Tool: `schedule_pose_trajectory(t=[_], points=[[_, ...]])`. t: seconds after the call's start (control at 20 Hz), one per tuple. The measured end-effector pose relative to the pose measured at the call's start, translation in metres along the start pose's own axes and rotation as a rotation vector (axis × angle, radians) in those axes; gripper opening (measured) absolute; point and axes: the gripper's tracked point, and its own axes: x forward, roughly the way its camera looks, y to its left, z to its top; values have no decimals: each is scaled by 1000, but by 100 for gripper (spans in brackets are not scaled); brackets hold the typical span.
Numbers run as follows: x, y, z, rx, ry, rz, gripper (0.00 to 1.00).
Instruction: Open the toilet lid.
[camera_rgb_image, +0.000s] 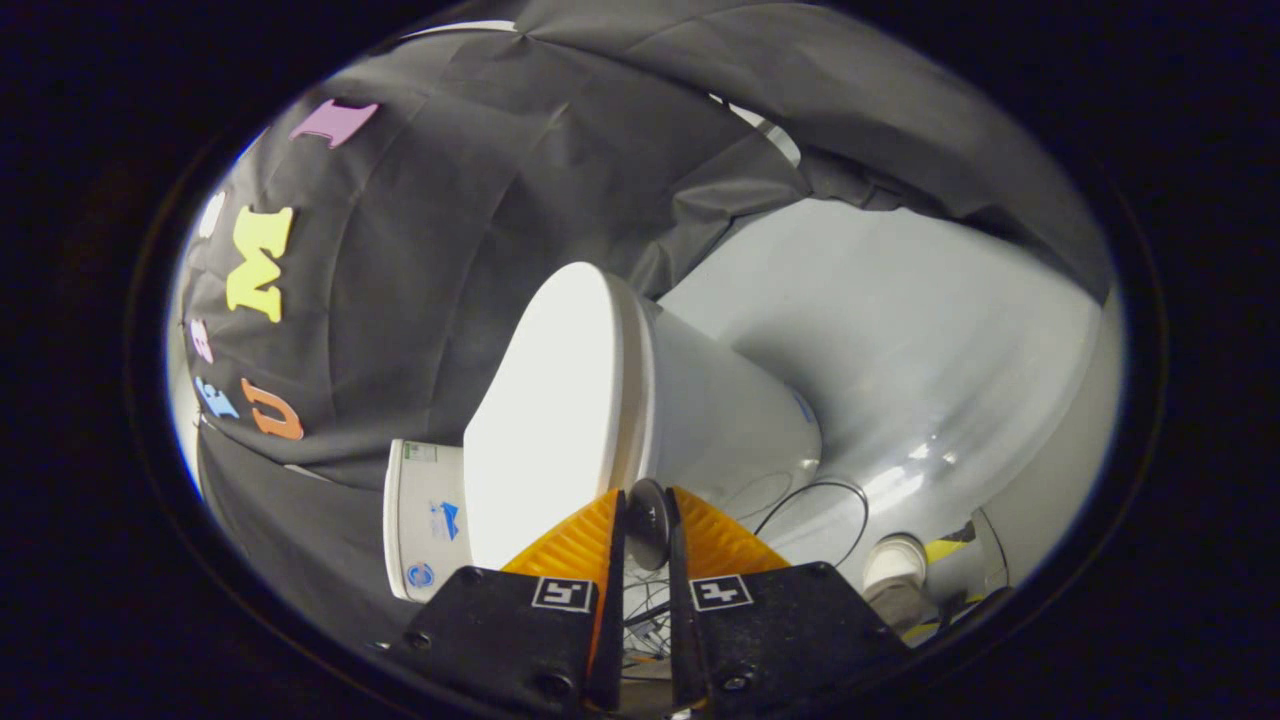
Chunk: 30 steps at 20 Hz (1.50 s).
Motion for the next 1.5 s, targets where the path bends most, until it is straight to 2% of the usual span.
schedule_pose_trajectory(t=[0.15, 0.25, 0.7, 0.95, 1.5], points=[[-4, 6, -4, -15, 9, -36, 20], [-9, 18, -1, -53, 2, -52, 15], [-37, 58, 10, -78, -38, -33, 14], [-55, 92, 11, -194, -63, -52, 15], [-88, 170, 5, -290, -114, 2, 15]])
